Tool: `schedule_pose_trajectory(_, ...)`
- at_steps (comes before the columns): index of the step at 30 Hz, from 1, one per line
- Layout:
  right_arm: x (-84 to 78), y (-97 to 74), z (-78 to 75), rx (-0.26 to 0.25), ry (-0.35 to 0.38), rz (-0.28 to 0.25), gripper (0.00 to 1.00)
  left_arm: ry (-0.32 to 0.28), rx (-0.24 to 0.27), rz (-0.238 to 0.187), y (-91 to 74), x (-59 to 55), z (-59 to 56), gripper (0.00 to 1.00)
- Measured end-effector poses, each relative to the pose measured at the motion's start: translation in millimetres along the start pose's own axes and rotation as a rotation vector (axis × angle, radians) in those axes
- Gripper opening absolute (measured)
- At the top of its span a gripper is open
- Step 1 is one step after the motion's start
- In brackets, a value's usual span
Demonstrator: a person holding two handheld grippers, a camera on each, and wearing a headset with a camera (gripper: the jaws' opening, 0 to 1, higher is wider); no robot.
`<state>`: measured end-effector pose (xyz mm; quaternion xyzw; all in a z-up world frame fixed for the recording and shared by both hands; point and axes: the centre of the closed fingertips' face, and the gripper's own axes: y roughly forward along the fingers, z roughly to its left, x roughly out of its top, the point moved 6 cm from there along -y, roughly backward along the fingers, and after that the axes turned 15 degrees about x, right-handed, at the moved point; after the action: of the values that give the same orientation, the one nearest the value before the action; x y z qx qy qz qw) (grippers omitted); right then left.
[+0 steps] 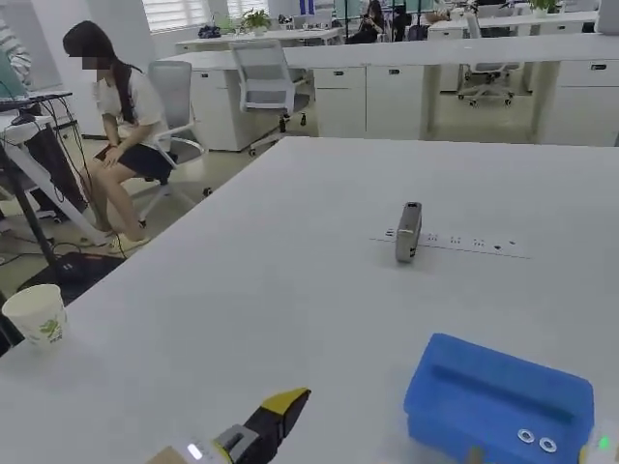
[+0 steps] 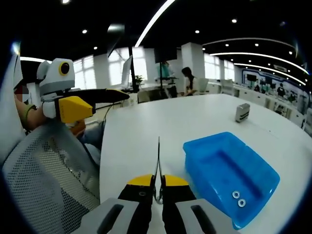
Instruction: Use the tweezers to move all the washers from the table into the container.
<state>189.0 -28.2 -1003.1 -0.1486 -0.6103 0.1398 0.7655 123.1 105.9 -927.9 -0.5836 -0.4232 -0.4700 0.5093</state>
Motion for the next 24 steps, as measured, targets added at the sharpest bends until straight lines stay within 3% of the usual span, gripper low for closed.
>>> schedule_pose_trajectory(4,1.0,-4.9,-4.2,-0.007,0.040,-0.036,0.02,0.015,-0.010,-0.002,0.4,-0.4,-1.7,0.67)
schedule_pose_trajectory(9,5.1,-13.5,-10.1,-0.034,0.104,-0.138,0.02,0.037,-0.051,0.006,-0.3,-2.0,-6.9,0.68)
schedule_pose_trajectory(10,3.4,-14.2,-10.4,-0.036,0.135,-0.140,0.02,0.031,-0.048,-0.007,-0.5,-0.5,-6.0,0.68)
schedule_pose_trajectory(12,2.3,-15.2,-11.2,-0.037,0.127,-0.139,0.02,0.015,-0.046,-0.018,-1.0,1.4,-4.7,0.68)
schedule_pose_trajectory(16,-0.8,-16.9,-9.5,-0.041,0.147,-0.139,0.02,0.016,-0.045,-0.005,0.1,-0.2,-4.8,0.67)
schedule_pose_trajectory(24,11.7,-27.3,-3.1,-0.047,0.197,-0.209,0.02,0.007,-0.027,-0.022,-0.8,1.8,-1.6,0.67)
